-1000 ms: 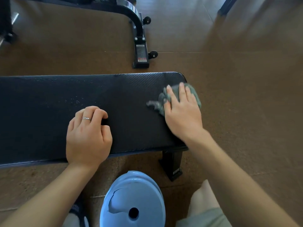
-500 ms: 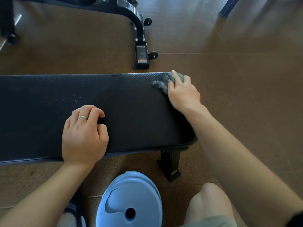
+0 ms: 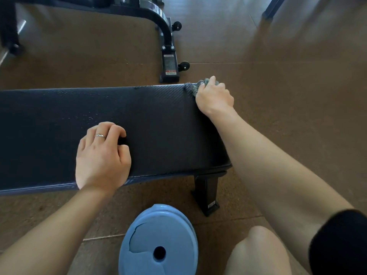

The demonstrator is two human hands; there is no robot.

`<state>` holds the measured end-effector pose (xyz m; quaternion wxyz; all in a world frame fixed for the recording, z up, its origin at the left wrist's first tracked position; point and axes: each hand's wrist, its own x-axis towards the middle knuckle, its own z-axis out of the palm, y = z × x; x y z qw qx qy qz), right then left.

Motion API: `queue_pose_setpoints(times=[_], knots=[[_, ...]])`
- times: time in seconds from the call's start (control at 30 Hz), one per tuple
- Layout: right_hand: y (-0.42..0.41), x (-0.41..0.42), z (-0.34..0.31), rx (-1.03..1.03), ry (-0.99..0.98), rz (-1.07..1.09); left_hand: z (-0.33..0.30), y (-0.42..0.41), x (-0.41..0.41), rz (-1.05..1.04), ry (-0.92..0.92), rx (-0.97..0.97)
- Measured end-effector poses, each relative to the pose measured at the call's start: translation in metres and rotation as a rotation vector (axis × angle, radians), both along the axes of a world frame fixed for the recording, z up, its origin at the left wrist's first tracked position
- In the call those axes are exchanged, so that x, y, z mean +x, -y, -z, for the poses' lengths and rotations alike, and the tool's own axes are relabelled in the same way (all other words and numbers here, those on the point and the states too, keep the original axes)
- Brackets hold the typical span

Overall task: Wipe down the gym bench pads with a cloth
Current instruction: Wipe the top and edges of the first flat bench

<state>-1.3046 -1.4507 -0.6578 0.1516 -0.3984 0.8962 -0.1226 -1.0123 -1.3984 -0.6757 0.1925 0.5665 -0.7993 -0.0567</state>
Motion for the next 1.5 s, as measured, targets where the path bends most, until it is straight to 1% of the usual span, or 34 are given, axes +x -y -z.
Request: queue_pose_setpoints(times=[0.07, 0.23, 0.3, 0.4, 0.47, 0.5, 0.53, 0.57, 0.6, 0.67, 0.7, 0.73, 0.8, 0.83, 0.87, 0.9, 0.93, 1.03, 1.07, 1.13, 1.17, 1.2, 1.23, 1.3, 1.37, 1.4, 1.43, 1.5], knots=[[-0.019, 0.011, 0.003, 0.022, -0.057, -0.043, 0.001, 0.001, 0.001, 0.016, -0.009, 0.007], [-0.126, 0.060, 0.011, 0.042, -0.177, -0.184, 0.005, 0.003, 0.006, 0.069, -0.027, 0.004], [-0.145, 0.079, 0.013, 0.041, -0.208, -0.164, 0.006, 0.004, 0.009, 0.098, -0.028, 0.002], [-0.137, 0.122, 0.016, 0.003, -0.228, -0.097, 0.004, 0.011, 0.015, 0.181, -0.071, 0.051], [-0.124, 0.173, 0.017, -0.058, -0.227, -0.165, -0.005, 0.020, 0.031, 0.297, -0.108, 0.105], [-0.118, 0.200, 0.019, -0.086, -0.214, -0.226, -0.011, 0.027, 0.045, 0.357, -0.077, 0.095], [-0.115, 0.224, 0.021, -0.106, -0.197, -0.294, -0.015, 0.035, 0.063, 0.388, -0.005, 0.042], [-0.115, 0.239, 0.022, -0.114, -0.180, -0.358, -0.017, 0.043, 0.083, 0.380, 0.071, -0.019], [-0.117, 0.243, 0.021, -0.109, -0.171, -0.414, -0.016, 0.052, 0.102, 0.333, 0.114, -0.040], [-0.122, 0.223, 0.017, -0.083, -0.201, -0.462, -0.013, 0.062, 0.130, 0.231, 0.114, 0.001], [-0.123, 0.204, 0.017, -0.077, -0.237, -0.419, -0.010, 0.064, 0.136, 0.221, 0.098, 0.023], [-0.123, 0.183, 0.018, -0.061, -0.270, -0.317, -0.006, 0.064, 0.139, 0.229, 0.083, 0.036], [-0.117, 0.152, 0.016, 0.019, -0.225, -0.040, -0.002, 0.063, 0.140, 0.256, 0.061, 0.039], [-0.111, 0.153, 0.014, 0.037, -0.194, 0.072, -0.001, 0.063, 0.140, 0.256, 0.047, 0.040], [-0.104, 0.167, 0.013, 0.022, -0.189, 0.139, -0.001, 0.063, 0.140, 0.253, 0.036, 0.041], [-0.097, 0.190, 0.013, -0.009, -0.195, 0.151, -0.001, 0.063, 0.142, 0.252, 0.031, 0.038], [-0.092, 0.220, 0.013, -0.051, -0.200, 0.107, -0.001, 0.062, 0.143, 0.257, 0.030, 0.035], [-0.087, 0.311, 0.016, -0.135, -0.195, -0.162, -0.001, 0.062, 0.144, 0.279, 0.032, 0.037], [-0.090, 0.326, 0.018, -0.136, -0.181, -0.236, -0.001, 0.062, 0.146, 0.287, 0.028, 0.037], [-0.096, 0.316, 0.015, -0.114, -0.181, -0.348, -0.001, 0.063, 0.147, 0.302, 0.017, 0.044], [-0.098, 0.298, 0.015, -0.100, -0.212, -0.351, -0.002, 0.063, 0.148, 0.305, 0.012, 0.050], [-0.100, 0.274, 0.015, -0.092, -0.241, -0.299, -0.003, 0.064, 0.148, 0.304, 0.008, 0.058], [-0.101, 0.248, 0.015, -0.079, -0.258, -0.195, -0.003, 0.064, 0.147, 0.301, 0.005, 0.065], [-0.097, 0.210, 0.012, -0.022, -0.218, 0.051, -0.003, 0.064, 0.145, 0.296, 0.010, 0.074], [-0.086, 0.215, 0.012, -0.003, -0.205, 0.196, -0.002, 0.063, 0.145, 0.296, 0.018, 0.078], [-0.079, 0.232, 0.013, -0.016, -0.218, 0.192, -0.002, 0.064, 0.145, 0.297, 0.019, 0.080], [-0.074, 0.256, 0.014, -0.046, -0.222, 0.131, -0.002, 0.064, 0.146, 0.297, 0.020, 0.079], [-0.072, 0.304, 0.015, -0.097, -0.211, -0.084, -0.002, 0.064, 0.148, 0.300, 0.024, 0.066]])
